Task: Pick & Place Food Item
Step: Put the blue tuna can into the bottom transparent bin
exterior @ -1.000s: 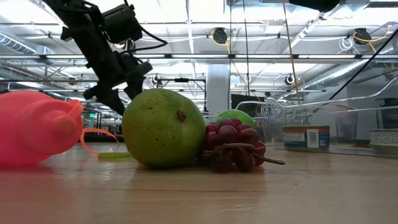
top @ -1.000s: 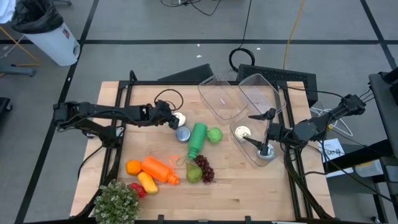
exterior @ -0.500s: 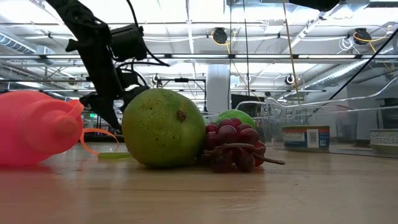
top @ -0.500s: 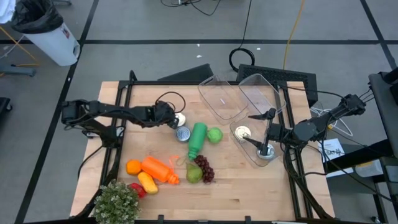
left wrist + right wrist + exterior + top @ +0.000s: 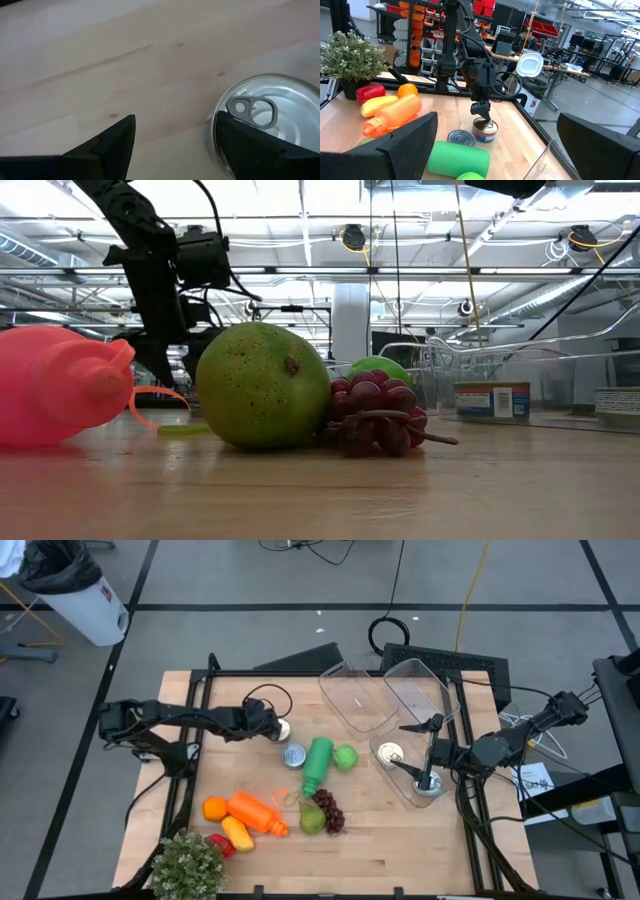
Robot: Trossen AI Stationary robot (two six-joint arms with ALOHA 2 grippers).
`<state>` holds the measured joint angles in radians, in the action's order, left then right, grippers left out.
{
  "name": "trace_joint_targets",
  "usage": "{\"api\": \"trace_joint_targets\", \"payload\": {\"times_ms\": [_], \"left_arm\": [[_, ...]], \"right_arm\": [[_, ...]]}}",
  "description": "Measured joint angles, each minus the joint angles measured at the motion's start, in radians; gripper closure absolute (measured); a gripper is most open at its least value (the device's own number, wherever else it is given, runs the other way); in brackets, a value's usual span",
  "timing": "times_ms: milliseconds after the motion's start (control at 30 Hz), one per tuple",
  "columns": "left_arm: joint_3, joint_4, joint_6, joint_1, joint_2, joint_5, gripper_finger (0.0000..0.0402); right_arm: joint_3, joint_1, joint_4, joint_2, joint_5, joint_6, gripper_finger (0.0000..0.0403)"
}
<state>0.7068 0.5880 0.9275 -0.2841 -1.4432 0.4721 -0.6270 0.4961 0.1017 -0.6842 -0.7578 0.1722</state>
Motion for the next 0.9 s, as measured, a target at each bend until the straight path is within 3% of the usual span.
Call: {"api": "trace_joint_targets", "payload": {"times_ms": [267, 633, 800, 900], "left_arm": [[-0.001, 0.140, 0.100, -0.003, -0.001, 0.051, 0.0128], [0.003, 0.259, 0.185, -0.015, -0.024, -0.023, 0.0128], [-0.003, 0.130, 0.133, -0.015, -0.026, -0.040, 0.0129], [-0.004, -0.053, 0.057, -0.008, -0.031, -0.134, 0.0129]], "right_arm": [[0.000, 0.000, 0.000, 0.000, 0.000, -0.002, 0.0009], [0.000, 0.000, 0.000, 0.000, 0.000, -0.003, 0.0009], [0.000, 0.000, 0.000, 0.000, 0.000, -0.003, 0.0009], [0.000, 0.000, 0.000, 0.000, 0.000, -0.003, 0.0009]]}}
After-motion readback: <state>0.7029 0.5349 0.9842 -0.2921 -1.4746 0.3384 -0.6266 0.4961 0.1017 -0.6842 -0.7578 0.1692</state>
